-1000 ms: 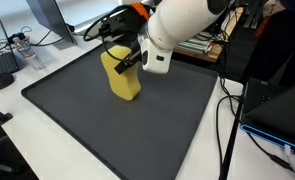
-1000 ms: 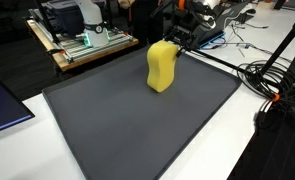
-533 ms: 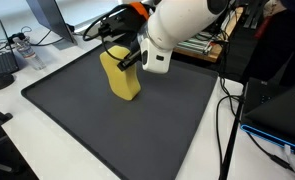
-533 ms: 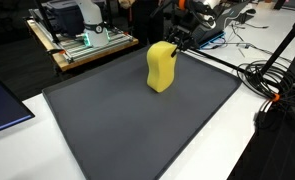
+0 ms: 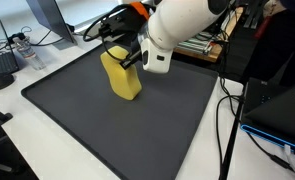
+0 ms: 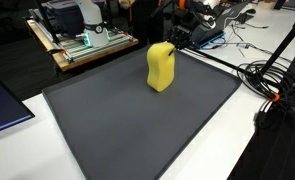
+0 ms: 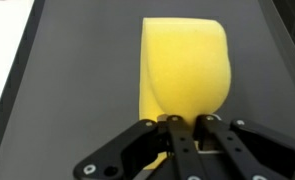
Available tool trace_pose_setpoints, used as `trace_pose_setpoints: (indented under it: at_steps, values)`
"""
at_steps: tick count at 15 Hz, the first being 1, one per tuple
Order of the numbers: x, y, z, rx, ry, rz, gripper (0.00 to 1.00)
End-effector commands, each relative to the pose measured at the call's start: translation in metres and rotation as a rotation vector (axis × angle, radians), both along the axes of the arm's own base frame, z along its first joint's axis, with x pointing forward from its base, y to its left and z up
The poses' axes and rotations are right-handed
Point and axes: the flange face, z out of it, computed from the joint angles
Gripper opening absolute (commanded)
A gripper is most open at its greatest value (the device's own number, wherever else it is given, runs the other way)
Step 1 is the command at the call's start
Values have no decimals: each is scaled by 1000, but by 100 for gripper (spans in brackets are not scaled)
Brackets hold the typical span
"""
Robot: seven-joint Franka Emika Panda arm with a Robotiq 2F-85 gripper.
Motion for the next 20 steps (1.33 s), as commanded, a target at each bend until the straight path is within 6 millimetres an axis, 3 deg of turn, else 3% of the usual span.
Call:
trace_pose_setpoints:
  at_steps: [1, 11, 12, 14, 20]
  values:
    - [1, 1, 3, -22, 21, 19, 8]
    - [0, 4, 4, -19, 29, 20, 9]
    - [0, 4, 4, -14, 28, 22, 36]
    - [0, 6, 4, -17, 35, 23, 44]
    - [-2, 10, 6, -11, 47, 34, 85]
